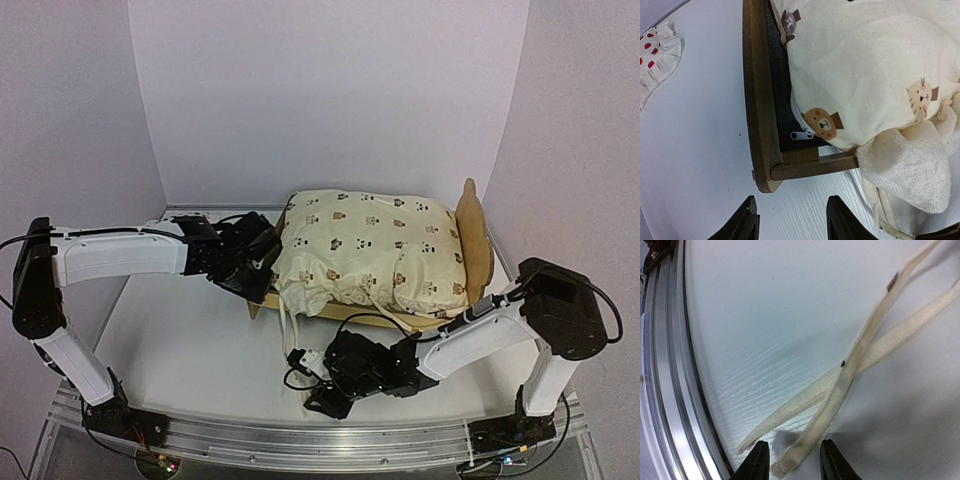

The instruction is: Set up the pet bed

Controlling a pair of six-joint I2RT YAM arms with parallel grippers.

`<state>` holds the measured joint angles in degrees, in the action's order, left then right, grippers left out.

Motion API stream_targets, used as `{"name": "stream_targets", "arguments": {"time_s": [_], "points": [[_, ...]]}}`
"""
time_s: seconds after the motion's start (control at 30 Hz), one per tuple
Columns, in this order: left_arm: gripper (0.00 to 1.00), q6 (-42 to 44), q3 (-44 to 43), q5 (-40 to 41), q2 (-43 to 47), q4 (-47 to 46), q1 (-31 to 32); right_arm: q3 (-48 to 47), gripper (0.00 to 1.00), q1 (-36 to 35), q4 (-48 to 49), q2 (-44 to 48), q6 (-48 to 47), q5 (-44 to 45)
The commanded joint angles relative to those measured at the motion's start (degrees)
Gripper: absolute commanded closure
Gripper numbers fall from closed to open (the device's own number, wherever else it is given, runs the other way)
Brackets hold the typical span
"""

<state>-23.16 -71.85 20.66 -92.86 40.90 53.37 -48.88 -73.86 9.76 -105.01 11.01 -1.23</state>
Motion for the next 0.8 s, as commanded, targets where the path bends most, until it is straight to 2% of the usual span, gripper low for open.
{"name": "stream_targets", "arguments": {"time_s": [0.0,0.07,0.23,0.4,0.77], "points": [[0.54,-2.55,0.58,1.63,3.96,1.57,1.67,-2.95,0.65,-1.72,-3.78,-2.65,-3.27,3.62],[0.53,-3.15,1.32,1.34,4.71,1.51,1.96,-3.78,0.68,-2.77,-5.78,-3.57,-5.0,6.81],[0.54,-3.58,2.87,0.54,6.51,1.51,2.58,-5.79,0.88,-5.22,-11.6,-5.5,-9.43,16.62],[0.56,-4.09,3.43,-0.25,8.8,2.7,4.46,-5.59,1.0,-5.51,-14.66,-5.12,-10.54,24.67],[0.56,-7.52,6.71,-3.17,13.38,3.84,12.09,-8.22,0.98,-5.23,-14.15,-1.59,-14.1,28.77]]}}
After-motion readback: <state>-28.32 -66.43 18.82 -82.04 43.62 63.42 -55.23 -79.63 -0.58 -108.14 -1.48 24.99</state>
